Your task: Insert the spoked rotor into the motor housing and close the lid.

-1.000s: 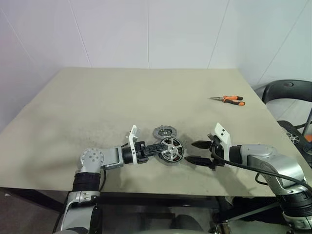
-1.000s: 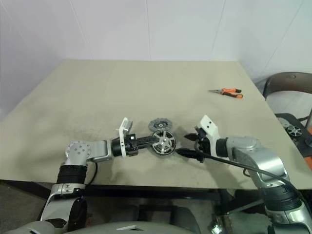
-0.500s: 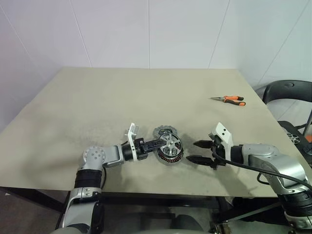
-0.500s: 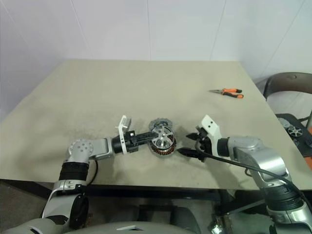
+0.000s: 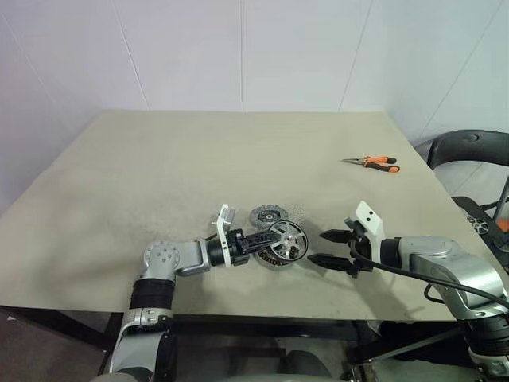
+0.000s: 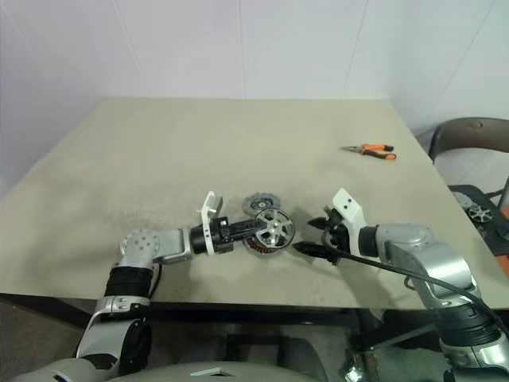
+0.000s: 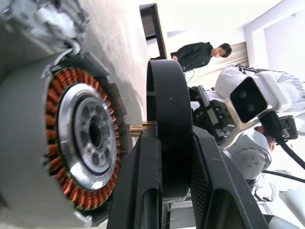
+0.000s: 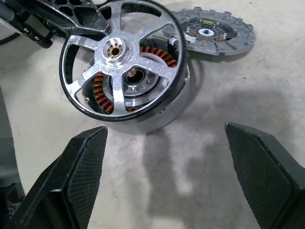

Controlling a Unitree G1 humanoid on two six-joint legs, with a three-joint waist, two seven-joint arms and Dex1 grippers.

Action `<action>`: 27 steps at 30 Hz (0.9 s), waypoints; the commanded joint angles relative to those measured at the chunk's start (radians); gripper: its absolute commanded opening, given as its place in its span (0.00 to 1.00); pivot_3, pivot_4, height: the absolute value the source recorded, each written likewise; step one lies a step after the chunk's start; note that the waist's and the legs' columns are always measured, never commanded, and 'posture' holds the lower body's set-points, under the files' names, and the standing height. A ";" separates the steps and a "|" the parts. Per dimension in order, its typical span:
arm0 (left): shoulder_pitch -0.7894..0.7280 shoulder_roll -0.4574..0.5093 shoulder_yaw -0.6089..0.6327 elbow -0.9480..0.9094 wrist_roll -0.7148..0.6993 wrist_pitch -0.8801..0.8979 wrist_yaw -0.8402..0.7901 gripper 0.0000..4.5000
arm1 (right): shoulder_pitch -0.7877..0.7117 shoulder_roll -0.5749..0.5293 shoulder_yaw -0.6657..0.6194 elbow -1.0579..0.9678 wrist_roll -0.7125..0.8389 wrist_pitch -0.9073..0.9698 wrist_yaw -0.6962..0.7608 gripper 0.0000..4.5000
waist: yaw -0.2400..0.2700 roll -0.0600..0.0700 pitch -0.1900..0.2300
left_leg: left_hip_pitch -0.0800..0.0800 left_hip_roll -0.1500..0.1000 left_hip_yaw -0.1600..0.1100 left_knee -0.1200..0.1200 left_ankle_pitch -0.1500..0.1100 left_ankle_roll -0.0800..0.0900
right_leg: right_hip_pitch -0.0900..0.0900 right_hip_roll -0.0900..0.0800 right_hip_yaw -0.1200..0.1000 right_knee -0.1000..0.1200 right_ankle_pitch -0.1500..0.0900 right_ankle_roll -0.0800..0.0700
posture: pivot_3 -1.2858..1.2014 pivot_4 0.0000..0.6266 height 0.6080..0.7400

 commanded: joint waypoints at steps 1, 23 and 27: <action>-0.001 -0.009 0.008 -0.018 0.002 0.000 -0.003 0.10 | -0.011 -0.013 -0.023 -0.009 -0.007 -0.021 0.000 0.91 | 0.000 0.000 0.000 | 0.000 0.000 0.000 0.000 0.000 0.000 | 0.000 0.000 0.000 0.000 0.000 0.000 | 0.52 0.00 1.00; 0.024 0.027 -0.034 -0.017 0.098 -0.103 -0.078 0.17 | -0.019 -0.001 -0.012 0.021 -0.051 -0.045 -0.007 0.91 | 0.000 0.000 0.000 | 0.000 0.000 0.000 0.000 0.000 0.000 | 0.000 0.000 0.000 0.000 0.000 0.000 | 0.52 0.00 1.00; 0.021 0.030 -0.032 -0.012 0.108 -0.101 -0.075 0.46 | -0.020 0.005 -0.010 0.026 -0.057 -0.047 -0.009 0.91 | 0.000 0.001 -0.001 | 0.000 0.000 0.000 0.000 0.000 0.000 | 0.000 0.000 0.000 0.000 0.000 0.000 | 0.52 0.00 1.00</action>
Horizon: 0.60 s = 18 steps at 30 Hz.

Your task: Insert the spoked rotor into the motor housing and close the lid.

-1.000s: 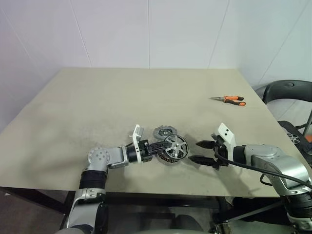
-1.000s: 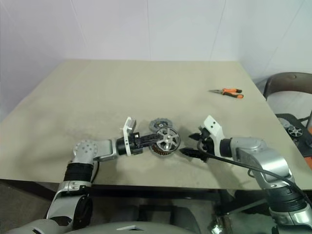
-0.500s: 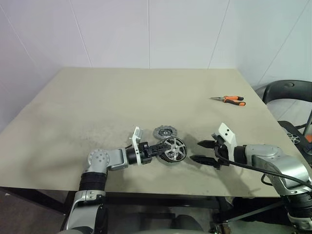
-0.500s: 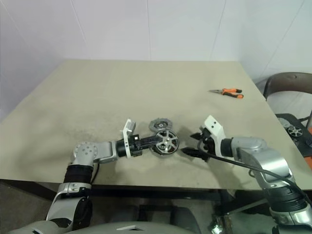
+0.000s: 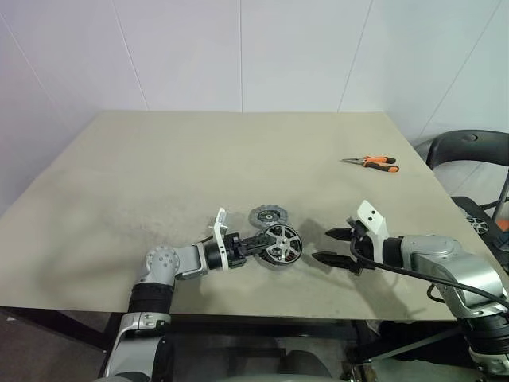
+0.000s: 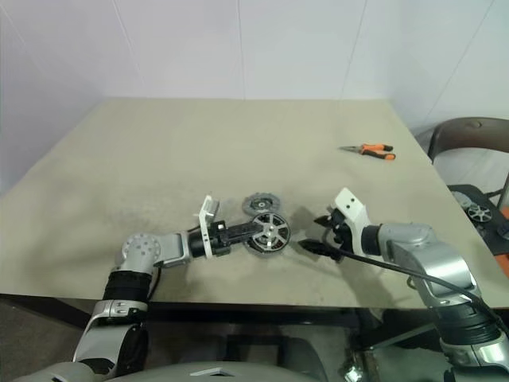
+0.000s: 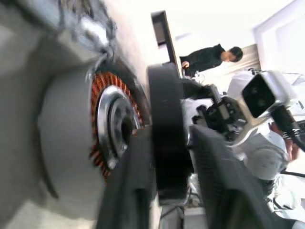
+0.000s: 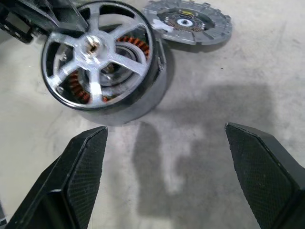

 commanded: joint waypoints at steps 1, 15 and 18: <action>-0.005 0.005 0.012 0.004 0.020 -0.008 0.017 0.53 | -0.019 0.006 -0.009 -0.007 -0.003 -0.019 -0.003 0.91 | 0.000 0.000 0.000 | 0.000 0.000 0.000 0.000 0.000 0.000 | 0.000 0.000 0.000 0.000 0.000 0.000 | 0.52 0.00 1.00; -0.037 0.122 0.133 -0.002 -0.018 -0.007 -0.011 0.53 | -0.029 0.046 0.010 0.019 -0.018 -0.032 -0.012 0.91 | -0.005 0.000 0.000 | 0.000 0.000 0.000 0.000 0.000 0.000 | 0.000 0.000 0.000 0.001 0.000 0.000 | 0.52 0.00 1.00; -0.042 0.164 0.172 0.009 -0.020 -0.016 -0.016 0.53 | -0.029 0.057 0.017 0.020 -0.020 -0.034 -0.014 0.91 | -0.002 0.000 0.000 | 0.000 0.000 0.000 0.000 0.000 0.000 | -0.001 0.000 0.000 0.001 0.000 0.000 | 0.52 0.00 1.00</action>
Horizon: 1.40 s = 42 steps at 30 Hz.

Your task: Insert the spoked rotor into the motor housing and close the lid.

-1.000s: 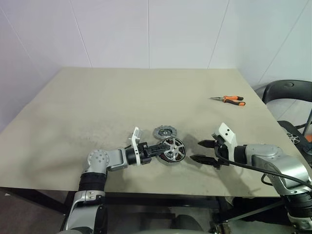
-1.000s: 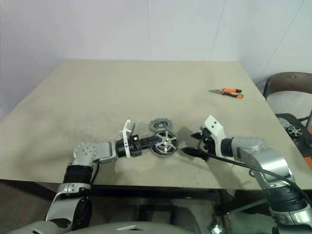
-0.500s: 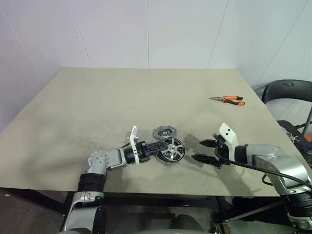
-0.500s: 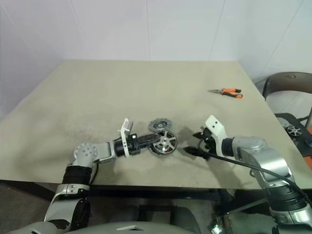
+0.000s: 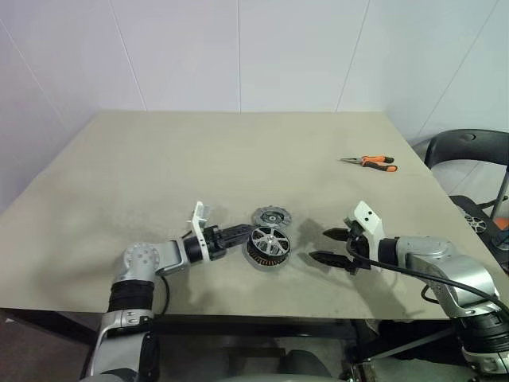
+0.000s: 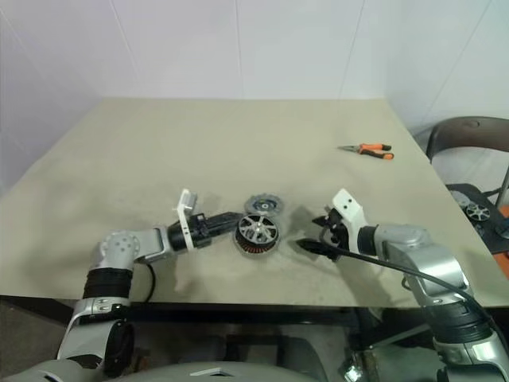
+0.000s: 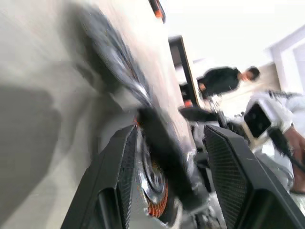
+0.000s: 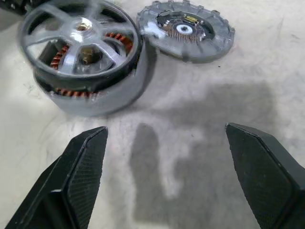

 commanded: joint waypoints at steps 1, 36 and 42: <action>-0.031 0.043 0.070 -0.004 -0.025 -0.018 -0.012 0.53 | -0.021 0.013 0.000 -0.013 -0.002 -0.018 -0.003 0.91 | 0.002 0.000 0.000 | 0.000 0.000 0.000 0.000 0.000 0.000 | 0.000 0.000 0.000 0.000 0.000 0.000 | 0.52 0.00 1.00; 0.249 0.477 -0.147 -0.535 0.185 -0.450 -0.433 0.54 | -0.299 0.211 0.209 0.127 -0.103 -0.163 0.024 0.40 | -0.026 0.001 0.000 | 0.000 -0.001 0.001 -0.005 -0.001 -0.004 | -0.002 -0.001 0.000 -0.002 0.000 -0.001 | 0.52 0.00 1.00; 0.314 0.557 -0.245 -0.582 0.246 -0.542 -0.588 0.54 | -0.307 0.200 0.208 0.085 0.000 -0.039 0.144 0.27 | -0.025 0.001 0.000 | 0.000 -0.001 0.001 -0.007 -0.001 -0.004 | -0.002 -0.001 0.000 -0.002 0.000 -0.001 | 0.52 0.00 1.00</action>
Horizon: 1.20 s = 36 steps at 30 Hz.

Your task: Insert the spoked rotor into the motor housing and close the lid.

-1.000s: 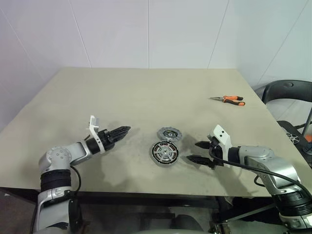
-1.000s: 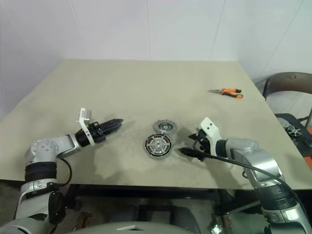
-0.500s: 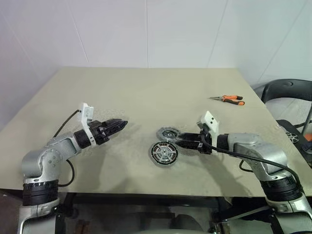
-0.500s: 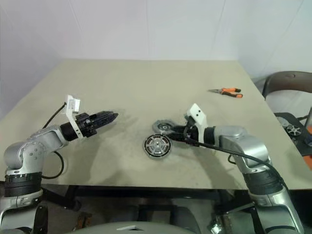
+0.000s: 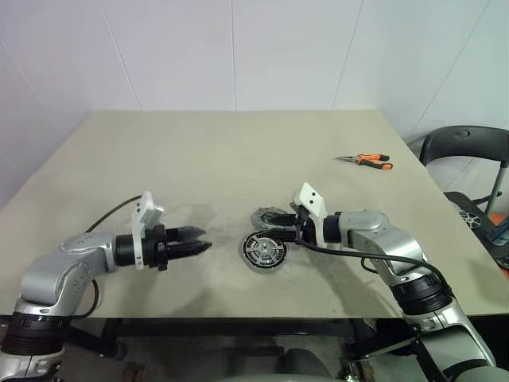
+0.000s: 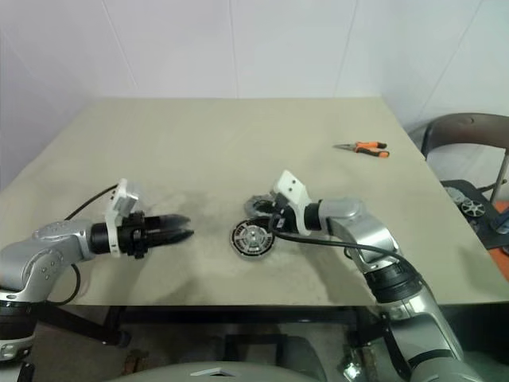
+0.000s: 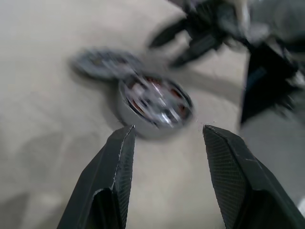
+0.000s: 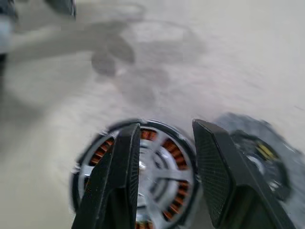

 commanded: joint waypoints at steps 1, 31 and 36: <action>0.025 0.037 -0.047 -0.037 0.041 -0.080 -0.087 0.54 | -0.018 -0.017 -0.010 -0.042 0.058 0.059 0.065 0.20 | 0.000 0.000 0.000 | 0.000 0.000 0.000 0.000 0.000 0.000 | 0.000 0.000 0.000 0.000 0.000 0.000 | 0.52 0.00 1.00; -0.048 -0.052 -0.061 0.142 0.116 -0.205 -0.059 0.54 | 0.019 0.058 0.072 0.224 -0.107 -0.074 0.011 0.00 | -0.001 -0.001 -0.004 | 0.013 0.000 0.001 -0.003 0.000 -0.001 | 0.008 -0.001 0.000 0.000 0.000 0.000 | 0.52 0.00 1.00; -0.058 -0.060 -0.065 0.139 0.111 -0.195 -0.047 0.54 | -0.028 0.093 -0.044 0.155 0.036 0.024 0.037 0.00 | 0.003 -0.001 -0.003 | 0.020 0.000 0.002 -0.004 0.000 -0.001 | 0.014 -0.002 0.000 0.000 0.000 0.000 | 0.52 0.00 1.00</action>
